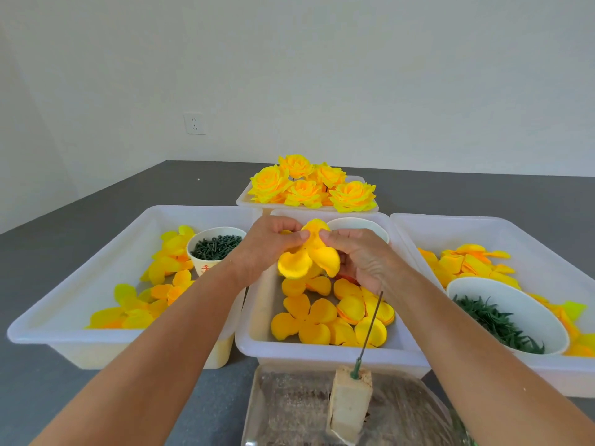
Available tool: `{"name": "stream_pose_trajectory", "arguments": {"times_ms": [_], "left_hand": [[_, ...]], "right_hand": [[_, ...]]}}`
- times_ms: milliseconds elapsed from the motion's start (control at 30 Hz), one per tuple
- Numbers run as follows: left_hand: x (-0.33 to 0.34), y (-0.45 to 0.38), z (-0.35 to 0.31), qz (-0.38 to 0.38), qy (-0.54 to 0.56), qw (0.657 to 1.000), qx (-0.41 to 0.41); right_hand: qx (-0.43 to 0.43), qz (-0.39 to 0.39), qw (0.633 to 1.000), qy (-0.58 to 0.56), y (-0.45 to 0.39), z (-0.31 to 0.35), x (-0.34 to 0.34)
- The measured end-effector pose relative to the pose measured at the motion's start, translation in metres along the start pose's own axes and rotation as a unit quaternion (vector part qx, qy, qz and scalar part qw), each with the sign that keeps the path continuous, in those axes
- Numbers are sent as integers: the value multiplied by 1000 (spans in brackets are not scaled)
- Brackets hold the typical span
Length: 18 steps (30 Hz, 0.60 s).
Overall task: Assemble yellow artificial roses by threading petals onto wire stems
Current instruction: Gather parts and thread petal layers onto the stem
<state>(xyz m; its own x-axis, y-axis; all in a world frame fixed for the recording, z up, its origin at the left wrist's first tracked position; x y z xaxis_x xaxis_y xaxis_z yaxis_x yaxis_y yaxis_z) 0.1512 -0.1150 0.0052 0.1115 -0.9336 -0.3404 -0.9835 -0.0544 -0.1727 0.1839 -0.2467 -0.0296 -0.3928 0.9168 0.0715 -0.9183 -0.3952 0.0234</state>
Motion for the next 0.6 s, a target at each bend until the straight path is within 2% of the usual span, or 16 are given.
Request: {"name": "stream_pose_trajectory", "arguments": {"times_ms": [100, 200, 333, 467, 600], "left_hand": [[-8, 1, -3, -64, -41, 997, 30], [-10, 1, -7, -83, -29, 995, 49], [-10, -1, -5, -79, -6, 996, 38], [-4, -1, -3, -40, 25, 999, 25], [-1, -1, -1, -15, 87, 996, 14]], "right_hand": [[-27, -4, 999, 33, 1, 6, -1], [-36, -13, 997, 68, 2, 8, -5], [-31, -40, 998, 35, 4, 9, -13], [-51, -17, 997, -48, 5, 18, -12], [-58, 2, 996, -70, 7, 24, -12]]}}
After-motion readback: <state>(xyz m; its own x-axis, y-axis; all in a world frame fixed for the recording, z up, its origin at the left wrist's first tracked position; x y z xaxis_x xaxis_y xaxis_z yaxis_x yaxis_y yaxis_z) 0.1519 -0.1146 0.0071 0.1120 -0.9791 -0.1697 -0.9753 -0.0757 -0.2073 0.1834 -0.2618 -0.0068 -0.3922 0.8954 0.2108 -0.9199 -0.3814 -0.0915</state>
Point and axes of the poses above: each hand's wrist, its own y-axis away from the middle knuckle, its own x-axis out of the palm, z = x × y, the point moved 8 cm from there along -y, towards the middle knuckle, and after that the axes turned 4 degrees about -x, right-handed, at the moved point
